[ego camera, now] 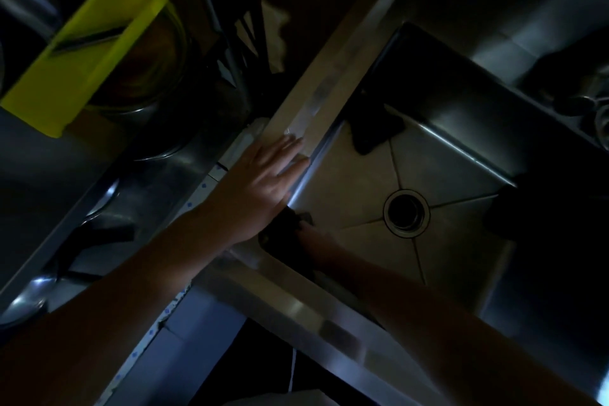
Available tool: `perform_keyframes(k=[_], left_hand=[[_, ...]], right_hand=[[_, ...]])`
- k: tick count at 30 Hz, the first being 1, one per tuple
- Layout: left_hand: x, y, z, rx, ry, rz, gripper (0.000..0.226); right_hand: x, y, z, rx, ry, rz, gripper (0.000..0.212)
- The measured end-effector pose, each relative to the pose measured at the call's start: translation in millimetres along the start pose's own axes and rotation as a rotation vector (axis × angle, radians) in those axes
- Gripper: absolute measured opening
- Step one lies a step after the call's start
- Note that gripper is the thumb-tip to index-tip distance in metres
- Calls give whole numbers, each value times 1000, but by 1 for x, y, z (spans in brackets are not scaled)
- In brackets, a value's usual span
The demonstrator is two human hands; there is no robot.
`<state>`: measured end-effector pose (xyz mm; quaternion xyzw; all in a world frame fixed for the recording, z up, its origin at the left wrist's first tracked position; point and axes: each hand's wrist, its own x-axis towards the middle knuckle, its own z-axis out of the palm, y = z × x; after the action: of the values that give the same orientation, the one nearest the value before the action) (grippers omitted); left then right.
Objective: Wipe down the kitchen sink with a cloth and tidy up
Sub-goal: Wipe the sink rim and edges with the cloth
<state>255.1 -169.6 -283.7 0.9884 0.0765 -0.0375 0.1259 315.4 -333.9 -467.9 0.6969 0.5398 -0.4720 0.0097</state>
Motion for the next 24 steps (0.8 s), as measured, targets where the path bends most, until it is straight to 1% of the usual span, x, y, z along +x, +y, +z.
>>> perform_keyframes(k=[1,2,4,5,6,9,11,13,14,16,18,20,22,24], left_hand=[[0,-2,1,5,3,2,54],[0,-3,2,10,8,4,55],[1,-5,2,-6,18,15,55],[2,-5,1,-20,26,25,54],[4,-5,0,-30,35,29,52],[12,-6,-3,-27,63,-3,52],[17,-6,-4,-8,61,-19,51],[21,-7,-5,4,58,-19,49],[23,-8,-5,3,62,-20,48],[25,-10,-5,-3,61,-15,47],[27,-11,-4,-29,35,-11,47],[31,-10,-4,-60,6,-9,48],[38,-6,-4,-52,-10,-4,48],[43,-1,-2,-36,-12,12,48]], right_hand=[[0,-1,-2,-84,12,28,37],[-1,-1,-8,-103,7,88,36],[-3,13,-15,-114,45,124,36],[-2,19,-20,-141,83,100,37],[-3,26,-30,-130,111,117,39],[5,56,-61,-113,246,268,35],[9,78,-85,-8,361,396,31],[8,98,-99,108,459,516,32],[5,103,-101,115,465,558,32],[0,103,-92,60,414,582,33],[-9,89,-72,-10,325,527,39],[-21,75,-46,-29,195,453,40],[-38,68,-19,-48,68,355,46],[-57,68,-1,-53,-18,264,51]])
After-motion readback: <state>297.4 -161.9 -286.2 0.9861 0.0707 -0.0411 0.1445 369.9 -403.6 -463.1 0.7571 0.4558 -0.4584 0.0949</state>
